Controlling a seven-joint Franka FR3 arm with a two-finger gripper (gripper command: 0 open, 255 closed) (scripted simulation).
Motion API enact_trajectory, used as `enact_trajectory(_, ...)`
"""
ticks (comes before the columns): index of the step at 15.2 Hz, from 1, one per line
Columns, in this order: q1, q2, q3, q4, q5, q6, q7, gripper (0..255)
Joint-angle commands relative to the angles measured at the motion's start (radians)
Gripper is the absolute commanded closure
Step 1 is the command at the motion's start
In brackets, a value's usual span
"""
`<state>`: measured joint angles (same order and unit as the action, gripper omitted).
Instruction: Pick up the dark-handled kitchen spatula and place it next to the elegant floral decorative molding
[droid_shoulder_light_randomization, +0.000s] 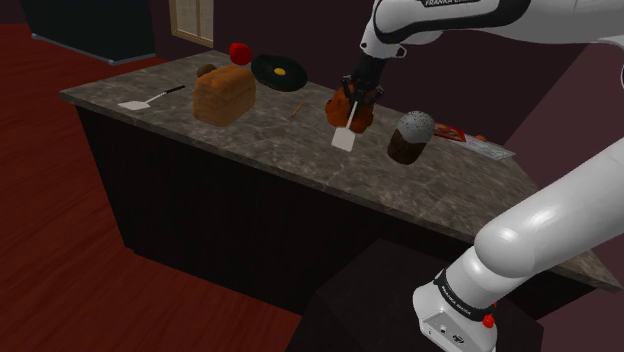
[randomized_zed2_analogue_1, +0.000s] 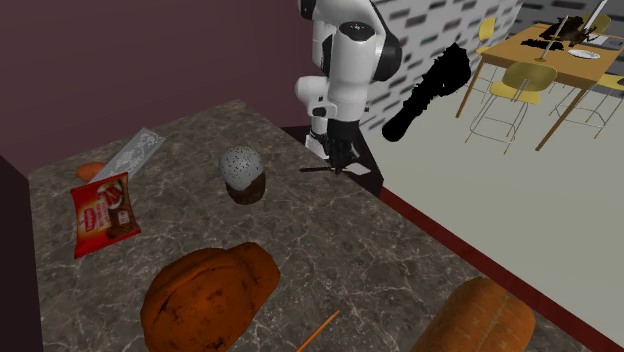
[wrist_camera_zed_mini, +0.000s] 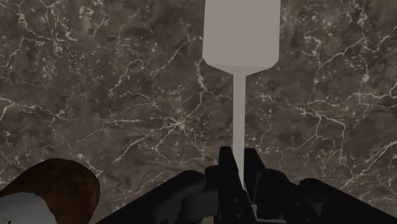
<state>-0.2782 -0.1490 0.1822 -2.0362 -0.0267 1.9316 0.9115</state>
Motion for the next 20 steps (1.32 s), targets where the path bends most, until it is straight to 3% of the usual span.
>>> enact_trajectory(1, 0.0, -0.001, 0.0, 0.019, 0.0, -0.021, -0.001, 255)
enact_trajectory(10, -0.075, -0.186, -0.131, -0.172, 0.0, -0.007, -0.208, 255)
enact_trajectory(20, -0.17, -0.307, -0.3, -0.278, -0.058, -0.012, -0.441, 255)
